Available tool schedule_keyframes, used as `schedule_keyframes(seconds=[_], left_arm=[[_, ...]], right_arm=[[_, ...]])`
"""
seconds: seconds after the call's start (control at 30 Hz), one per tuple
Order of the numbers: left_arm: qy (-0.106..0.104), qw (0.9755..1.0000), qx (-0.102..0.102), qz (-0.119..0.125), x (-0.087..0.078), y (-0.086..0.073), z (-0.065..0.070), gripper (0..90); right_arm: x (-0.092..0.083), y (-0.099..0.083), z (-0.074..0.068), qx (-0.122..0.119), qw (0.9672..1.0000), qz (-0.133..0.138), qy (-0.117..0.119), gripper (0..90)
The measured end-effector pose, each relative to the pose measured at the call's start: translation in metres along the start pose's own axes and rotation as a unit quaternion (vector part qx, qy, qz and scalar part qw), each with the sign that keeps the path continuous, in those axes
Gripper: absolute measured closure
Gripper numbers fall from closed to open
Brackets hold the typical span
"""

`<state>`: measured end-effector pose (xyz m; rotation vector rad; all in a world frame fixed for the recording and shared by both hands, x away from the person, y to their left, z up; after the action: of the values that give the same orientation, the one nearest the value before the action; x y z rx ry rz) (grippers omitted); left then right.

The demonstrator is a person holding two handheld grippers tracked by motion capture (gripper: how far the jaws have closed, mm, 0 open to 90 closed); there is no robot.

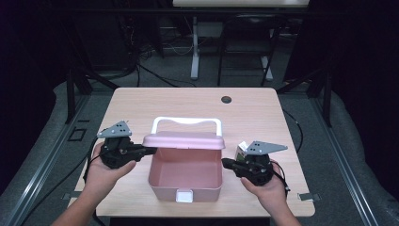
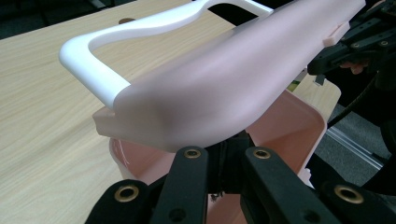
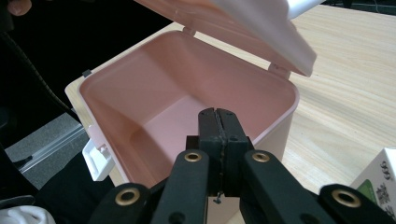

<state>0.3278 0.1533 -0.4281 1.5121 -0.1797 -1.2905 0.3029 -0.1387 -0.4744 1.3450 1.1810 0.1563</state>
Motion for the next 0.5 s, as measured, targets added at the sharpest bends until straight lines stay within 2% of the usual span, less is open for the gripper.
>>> schedule_keyframes(seconds=[0.5], left_arm=[[-0.004,1.0,-0.005,0.004,0.0,0.009,-0.005,90.0]], right_arm=[[0.009,-0.008,-0.015,-0.02,0.9997,-0.016,0.008,90.0]])
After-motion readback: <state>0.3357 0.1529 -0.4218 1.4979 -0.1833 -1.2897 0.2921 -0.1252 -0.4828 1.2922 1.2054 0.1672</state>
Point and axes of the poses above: each handheld gripper's, and its own axes: x roughly forward along the jaws, y roughly out of its top, z roughly to its right, the point moved 6 cm from there along x, roughly forward along the jaws, and after that the axes turned 5 degrees about -z, right-handed, at the moved point
